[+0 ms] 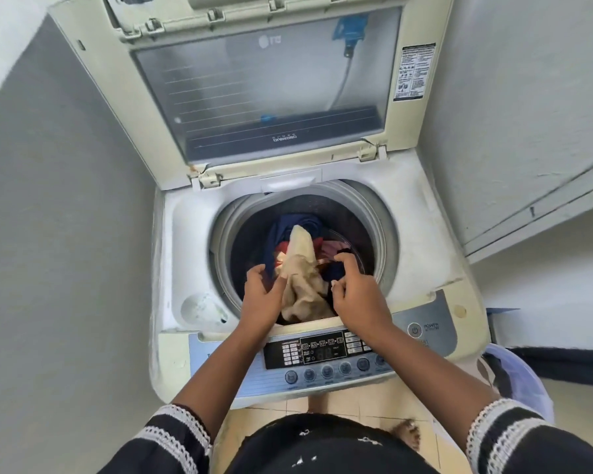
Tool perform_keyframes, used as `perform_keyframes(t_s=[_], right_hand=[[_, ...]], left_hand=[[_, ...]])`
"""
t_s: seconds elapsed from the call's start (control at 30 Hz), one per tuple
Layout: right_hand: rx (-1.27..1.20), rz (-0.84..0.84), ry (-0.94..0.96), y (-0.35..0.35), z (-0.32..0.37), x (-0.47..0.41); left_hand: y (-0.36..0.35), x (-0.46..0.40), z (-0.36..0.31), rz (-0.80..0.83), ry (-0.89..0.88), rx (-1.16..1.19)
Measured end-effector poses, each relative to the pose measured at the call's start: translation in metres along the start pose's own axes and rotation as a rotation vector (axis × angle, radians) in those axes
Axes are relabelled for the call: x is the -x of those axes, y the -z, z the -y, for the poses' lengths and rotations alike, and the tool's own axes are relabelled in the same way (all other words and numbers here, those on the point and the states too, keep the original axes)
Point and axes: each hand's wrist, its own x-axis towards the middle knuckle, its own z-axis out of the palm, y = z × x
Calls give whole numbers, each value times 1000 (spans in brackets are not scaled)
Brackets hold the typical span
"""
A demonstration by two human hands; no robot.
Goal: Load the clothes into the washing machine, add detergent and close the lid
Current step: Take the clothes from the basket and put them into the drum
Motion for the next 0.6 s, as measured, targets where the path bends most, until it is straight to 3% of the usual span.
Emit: perform_keyframes(t_s=[0.27,0.47,0.6], right_hand=[[-117,-59,14,2,-2,0],[-524,-6,153,25,-10,20],[-486,-97,310,40,-35,71]], left_hand=[[-8,8,-10,-4,-208,-232],[-16,41,-26,-56,-624,-389],[-40,80,-29,-10,-811,-384]])
